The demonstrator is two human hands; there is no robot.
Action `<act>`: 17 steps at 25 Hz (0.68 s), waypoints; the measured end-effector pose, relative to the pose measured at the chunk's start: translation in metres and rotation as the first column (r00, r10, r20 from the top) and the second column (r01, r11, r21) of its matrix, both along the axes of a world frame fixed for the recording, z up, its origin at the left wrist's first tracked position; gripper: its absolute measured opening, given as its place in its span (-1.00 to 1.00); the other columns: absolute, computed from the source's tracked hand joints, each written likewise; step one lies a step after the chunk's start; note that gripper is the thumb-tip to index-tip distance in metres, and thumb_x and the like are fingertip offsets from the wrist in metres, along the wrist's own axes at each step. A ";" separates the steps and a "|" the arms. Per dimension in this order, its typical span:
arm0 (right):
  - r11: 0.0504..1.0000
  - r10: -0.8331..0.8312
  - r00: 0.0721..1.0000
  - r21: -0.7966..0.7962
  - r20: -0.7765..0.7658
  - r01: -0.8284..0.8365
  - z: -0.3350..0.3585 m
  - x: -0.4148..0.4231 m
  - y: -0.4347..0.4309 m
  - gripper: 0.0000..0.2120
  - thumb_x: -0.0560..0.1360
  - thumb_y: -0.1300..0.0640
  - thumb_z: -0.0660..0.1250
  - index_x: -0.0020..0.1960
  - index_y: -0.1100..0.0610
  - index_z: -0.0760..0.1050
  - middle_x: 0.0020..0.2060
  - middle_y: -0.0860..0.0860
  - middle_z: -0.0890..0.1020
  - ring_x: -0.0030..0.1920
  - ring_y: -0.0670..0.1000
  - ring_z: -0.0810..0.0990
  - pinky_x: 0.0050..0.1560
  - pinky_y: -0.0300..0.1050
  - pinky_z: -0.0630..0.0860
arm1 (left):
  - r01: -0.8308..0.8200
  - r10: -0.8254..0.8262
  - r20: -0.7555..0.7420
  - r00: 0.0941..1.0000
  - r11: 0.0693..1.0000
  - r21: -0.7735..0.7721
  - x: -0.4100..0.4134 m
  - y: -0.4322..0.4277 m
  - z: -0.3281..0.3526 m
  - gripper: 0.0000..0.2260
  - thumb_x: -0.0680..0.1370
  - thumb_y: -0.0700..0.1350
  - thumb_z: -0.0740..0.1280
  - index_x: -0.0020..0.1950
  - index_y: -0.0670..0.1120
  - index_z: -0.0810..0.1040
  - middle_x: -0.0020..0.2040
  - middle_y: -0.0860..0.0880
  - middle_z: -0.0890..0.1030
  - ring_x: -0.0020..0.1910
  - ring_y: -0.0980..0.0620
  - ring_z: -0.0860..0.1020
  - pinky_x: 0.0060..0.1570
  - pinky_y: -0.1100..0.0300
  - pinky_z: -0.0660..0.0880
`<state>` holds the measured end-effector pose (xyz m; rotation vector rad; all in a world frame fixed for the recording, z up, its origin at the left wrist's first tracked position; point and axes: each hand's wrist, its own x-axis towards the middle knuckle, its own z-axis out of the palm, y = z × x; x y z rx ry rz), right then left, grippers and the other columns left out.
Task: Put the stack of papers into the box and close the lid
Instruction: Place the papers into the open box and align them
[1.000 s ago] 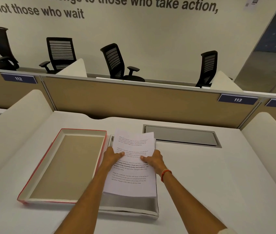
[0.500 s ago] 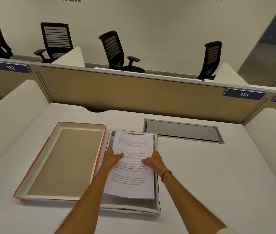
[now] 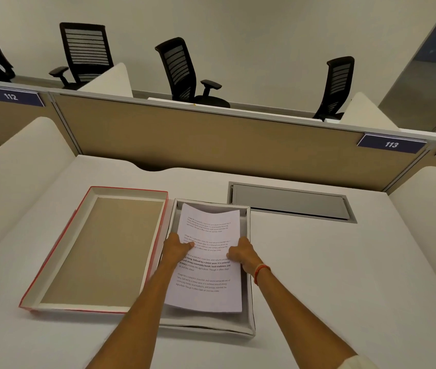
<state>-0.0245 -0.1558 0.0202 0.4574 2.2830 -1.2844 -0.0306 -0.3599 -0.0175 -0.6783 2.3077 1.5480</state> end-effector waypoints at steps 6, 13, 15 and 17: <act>1.000 0.010 1.000 0.000 0.002 -0.010 -0.003 -0.001 -0.001 -0.84 0.54 0.32 0.28 0.03 0.16 0.32 -0.01 0.16 0.53 -0.06 0.10 0.54 0.11 0.01 0.57 | 0.003 -0.003 0.007 1.000 0.999 -0.034 -0.001 0.000 -0.003 -0.59 0.46 -0.15 0.48 0.27 -0.21 0.51 0.23 -0.21 0.62 0.14 -0.22 0.63 0.07 -0.06 0.61; 1.000 0.010 0.999 -0.004 0.038 -0.010 -0.002 -0.002 -0.002 -0.84 0.54 0.33 0.28 0.05 0.17 0.34 -0.02 0.13 0.52 -0.06 0.11 0.54 0.10 0.00 0.56 | 0.019 -0.019 -0.007 1.000 0.997 -0.071 0.002 0.002 -0.002 -0.62 0.49 -0.20 0.44 0.28 -0.24 0.51 0.26 -0.24 0.60 0.19 -0.24 0.60 0.09 -0.05 0.57; 1.000 0.001 0.999 -0.017 0.042 0.000 -0.001 -0.003 -0.001 -0.82 0.52 0.36 0.28 0.05 0.19 0.35 0.00 0.13 0.53 -0.04 0.13 0.54 0.10 0.01 0.56 | 0.023 -0.024 -0.002 1.000 0.996 -0.085 0.002 0.001 -0.003 -0.64 0.49 -0.22 0.43 0.27 -0.25 0.51 0.25 -0.24 0.61 0.18 -0.24 0.61 0.08 -0.04 0.58; 0.998 -0.020 0.999 -0.054 0.041 0.022 0.000 -0.004 0.001 -0.84 0.51 0.40 0.27 0.01 0.20 0.38 0.01 0.14 0.57 -0.03 0.15 0.54 0.14 0.05 0.56 | 0.027 -0.026 0.008 1.000 0.995 -0.094 0.002 0.002 -0.003 -0.68 0.49 -0.27 0.42 0.23 -0.26 0.52 0.22 -0.25 0.62 0.14 -0.24 0.62 0.04 -0.01 0.58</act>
